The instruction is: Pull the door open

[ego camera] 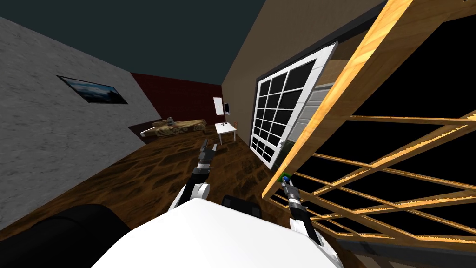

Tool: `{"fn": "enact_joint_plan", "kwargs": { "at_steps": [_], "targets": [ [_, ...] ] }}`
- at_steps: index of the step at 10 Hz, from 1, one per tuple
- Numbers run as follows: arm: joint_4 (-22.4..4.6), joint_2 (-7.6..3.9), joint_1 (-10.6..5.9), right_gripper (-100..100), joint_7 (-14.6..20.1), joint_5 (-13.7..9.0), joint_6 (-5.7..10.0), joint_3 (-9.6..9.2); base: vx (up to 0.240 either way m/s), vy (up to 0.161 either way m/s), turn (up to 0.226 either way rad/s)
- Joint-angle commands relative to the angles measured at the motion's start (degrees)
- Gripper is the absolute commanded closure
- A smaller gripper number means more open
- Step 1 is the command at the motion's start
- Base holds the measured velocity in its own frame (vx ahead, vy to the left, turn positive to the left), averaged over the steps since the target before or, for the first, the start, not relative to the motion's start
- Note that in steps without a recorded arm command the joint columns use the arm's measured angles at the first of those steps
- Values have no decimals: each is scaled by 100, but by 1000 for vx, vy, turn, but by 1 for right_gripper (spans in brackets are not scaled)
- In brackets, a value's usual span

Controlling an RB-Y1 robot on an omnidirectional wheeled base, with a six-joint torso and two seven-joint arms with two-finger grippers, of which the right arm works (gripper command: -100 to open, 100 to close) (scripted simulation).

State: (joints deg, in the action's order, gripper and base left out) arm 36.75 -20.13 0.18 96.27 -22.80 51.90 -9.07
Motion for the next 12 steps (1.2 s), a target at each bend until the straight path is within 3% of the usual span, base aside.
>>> {"fn": "enact_joint_plan", "kwargs": {
  "at_steps": [1,6,7,8,9,12],
  "targets": [
    [4,-52,26,100,114,77,92,-125,-209,-38,54],
    [116,-238,150,100,410,273,254,-448,-185,-35,44],
    [64,-222,125,100,372,249,228,-406,-70,-12,0],
    [49,-341,293,100,528,325,456,-528,-77,-14,45],
    [49,-341,293,100,528,325,456,-528,-77,-17,21],
    [50,-520,508,100,734,423,783,-681,-69,-24,36]
  ]
}}
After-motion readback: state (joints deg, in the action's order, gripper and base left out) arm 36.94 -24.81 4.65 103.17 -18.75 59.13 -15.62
